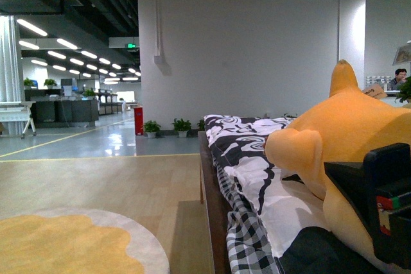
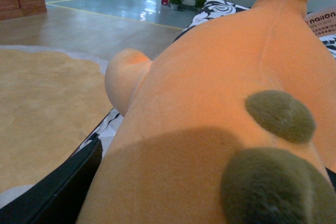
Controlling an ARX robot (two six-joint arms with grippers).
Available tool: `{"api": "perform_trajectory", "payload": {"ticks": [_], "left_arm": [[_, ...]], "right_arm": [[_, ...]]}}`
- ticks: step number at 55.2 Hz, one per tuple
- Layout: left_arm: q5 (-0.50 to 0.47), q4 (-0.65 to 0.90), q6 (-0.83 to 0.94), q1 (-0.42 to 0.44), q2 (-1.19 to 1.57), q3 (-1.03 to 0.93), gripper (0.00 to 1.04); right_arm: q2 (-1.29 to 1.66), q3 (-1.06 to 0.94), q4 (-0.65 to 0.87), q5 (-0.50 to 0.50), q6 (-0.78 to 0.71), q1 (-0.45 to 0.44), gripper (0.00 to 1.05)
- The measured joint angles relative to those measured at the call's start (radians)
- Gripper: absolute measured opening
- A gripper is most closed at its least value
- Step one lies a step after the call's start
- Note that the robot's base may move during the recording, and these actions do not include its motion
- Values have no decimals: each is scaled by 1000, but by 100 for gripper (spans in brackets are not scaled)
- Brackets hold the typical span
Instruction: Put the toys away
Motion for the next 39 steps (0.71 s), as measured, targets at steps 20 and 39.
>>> {"api": "perform_trajectory", "payload": {"ticks": [20,39], "left_arm": [[0,0,0,0,0,0,99],[0,0,0,0,0,0,99]], "right_arm": [[-190,-42,-93,4,16,35,29],[-526,-111,-277,-168,169,-111,17]]}}
